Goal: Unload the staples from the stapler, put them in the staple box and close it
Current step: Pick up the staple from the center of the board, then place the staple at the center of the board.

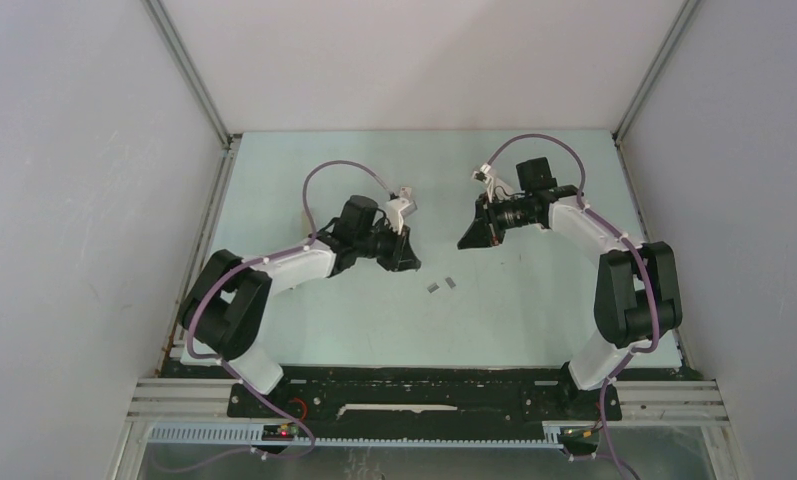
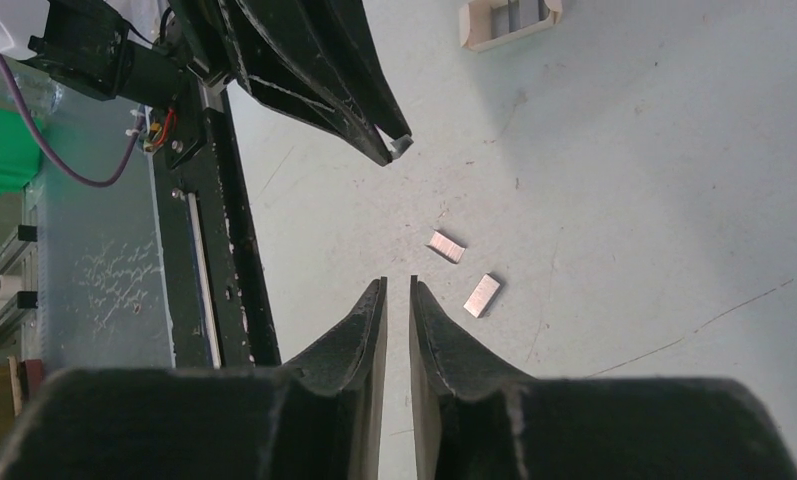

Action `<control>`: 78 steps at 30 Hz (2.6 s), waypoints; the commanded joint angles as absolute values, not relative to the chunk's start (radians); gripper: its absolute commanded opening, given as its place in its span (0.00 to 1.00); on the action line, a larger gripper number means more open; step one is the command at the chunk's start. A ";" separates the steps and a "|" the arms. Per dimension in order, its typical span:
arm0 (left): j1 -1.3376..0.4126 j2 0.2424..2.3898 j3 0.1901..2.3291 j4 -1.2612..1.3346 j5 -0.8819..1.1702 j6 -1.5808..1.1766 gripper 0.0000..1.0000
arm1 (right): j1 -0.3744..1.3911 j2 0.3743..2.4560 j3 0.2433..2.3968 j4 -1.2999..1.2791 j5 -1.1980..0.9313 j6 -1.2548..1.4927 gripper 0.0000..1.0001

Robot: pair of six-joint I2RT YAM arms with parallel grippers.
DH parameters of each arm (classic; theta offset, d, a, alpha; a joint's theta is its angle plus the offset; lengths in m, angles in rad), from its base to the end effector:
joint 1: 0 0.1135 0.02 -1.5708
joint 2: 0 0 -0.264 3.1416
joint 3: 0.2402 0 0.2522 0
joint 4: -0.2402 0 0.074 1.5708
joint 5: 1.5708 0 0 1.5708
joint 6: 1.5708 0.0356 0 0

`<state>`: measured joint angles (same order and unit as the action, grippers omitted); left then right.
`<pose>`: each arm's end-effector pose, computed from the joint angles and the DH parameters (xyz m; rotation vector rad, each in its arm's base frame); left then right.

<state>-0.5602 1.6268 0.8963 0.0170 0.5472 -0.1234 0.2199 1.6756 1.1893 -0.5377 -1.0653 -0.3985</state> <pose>0.2750 -0.1943 0.1900 0.7968 2.2106 -0.9733 0.3247 0.1045 0.2367 -1.0294 2.0115 1.2532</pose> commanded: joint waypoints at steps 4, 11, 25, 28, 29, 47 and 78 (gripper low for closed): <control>-0.522 1.630 0.818 0.409 0.653 -0.407 0.06 | 0.248 1.670 1.187 -0.547 -1.100 -0.405 0.26; -0.522 1.726 0.845 0.451 0.615 -0.479 0.07 | 0.225 1.669 1.186 -0.545 -1.090 -0.401 0.28; -0.532 1.852 0.922 0.343 0.518 -0.537 0.10 | 0.202 1.690 1.186 -0.545 -1.082 -0.397 0.28; -0.532 1.853 0.936 0.298 0.494 -0.530 0.12 | 0.203 1.691 1.186 -0.546 -1.080 -0.397 0.28; -0.532 1.853 0.938 0.286 0.481 -0.531 0.13 | 0.202 1.694 1.187 -0.546 -1.079 -0.397 0.28; -0.534 1.750 0.959 0.132 0.354 -0.469 0.36 | 0.203 1.700 1.186 -0.538 -1.054 -0.380 0.28; -0.679 1.577 0.933 0.037 0.040 -0.406 0.29 | 0.208 1.687 1.187 -0.523 -1.021 -0.358 0.28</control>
